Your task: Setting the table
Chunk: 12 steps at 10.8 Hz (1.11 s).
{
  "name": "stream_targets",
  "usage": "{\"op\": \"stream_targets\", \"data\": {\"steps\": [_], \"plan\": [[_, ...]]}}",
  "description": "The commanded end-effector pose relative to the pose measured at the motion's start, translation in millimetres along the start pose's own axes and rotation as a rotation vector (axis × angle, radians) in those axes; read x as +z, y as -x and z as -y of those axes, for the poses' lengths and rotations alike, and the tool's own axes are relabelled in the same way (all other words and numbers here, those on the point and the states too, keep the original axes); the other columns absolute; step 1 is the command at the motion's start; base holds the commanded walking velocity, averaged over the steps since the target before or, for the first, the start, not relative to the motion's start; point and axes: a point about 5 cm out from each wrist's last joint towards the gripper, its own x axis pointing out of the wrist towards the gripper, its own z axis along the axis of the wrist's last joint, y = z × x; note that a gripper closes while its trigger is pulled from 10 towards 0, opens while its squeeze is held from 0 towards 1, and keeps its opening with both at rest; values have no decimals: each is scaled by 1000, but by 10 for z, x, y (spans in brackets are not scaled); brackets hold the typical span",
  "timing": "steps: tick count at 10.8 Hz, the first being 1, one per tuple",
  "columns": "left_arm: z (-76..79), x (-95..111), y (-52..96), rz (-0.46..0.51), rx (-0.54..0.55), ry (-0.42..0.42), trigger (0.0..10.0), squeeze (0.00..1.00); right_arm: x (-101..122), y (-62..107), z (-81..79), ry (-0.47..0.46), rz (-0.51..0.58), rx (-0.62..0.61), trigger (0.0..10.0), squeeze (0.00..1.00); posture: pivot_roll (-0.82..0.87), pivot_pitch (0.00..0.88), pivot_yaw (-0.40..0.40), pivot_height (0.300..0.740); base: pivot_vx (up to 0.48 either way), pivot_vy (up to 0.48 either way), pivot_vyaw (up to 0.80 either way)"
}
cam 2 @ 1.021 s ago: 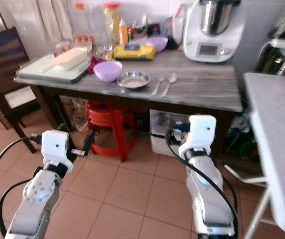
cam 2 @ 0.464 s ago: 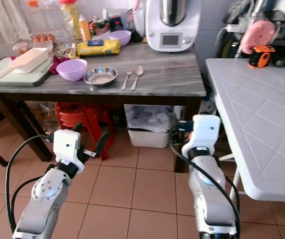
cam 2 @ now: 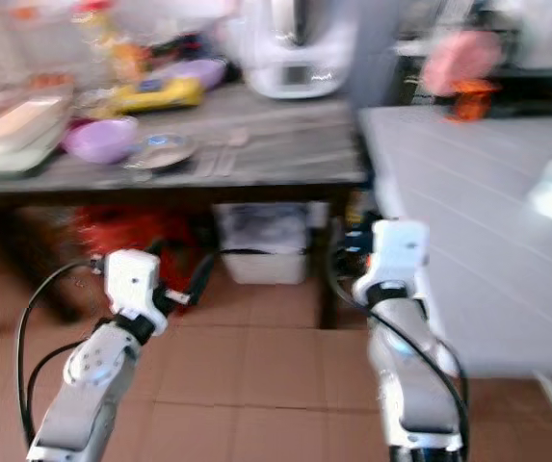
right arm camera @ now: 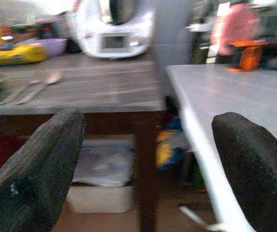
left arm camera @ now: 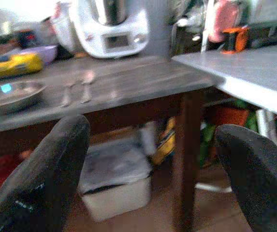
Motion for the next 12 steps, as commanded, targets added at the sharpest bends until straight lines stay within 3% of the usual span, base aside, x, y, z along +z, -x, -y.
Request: {"op": "stream_targets", "data": {"steps": [1,8,10,12], "plan": [[-22,-13,5,-10,1,6,10000,0,13,-14,-46,-4,6,14,10000,0,-29,0,71,740,0,-382,-450],[5,-6,-12,-9,-4,8,10000,0,20,-14,-69,21,21,45,10000,0,-30,0,72,740,0,-378,0],[15,-11,-28,-10,-10,9,10000,0,13,-10,-62,12,18,32,10000,0,-33,0,73,740,0,-379,644],[34,-5,-44,-7,-17,10,10000,0,1,-12,-36,12,13,18,10000,0,-34,0,75,740,0,-375,0]]}}
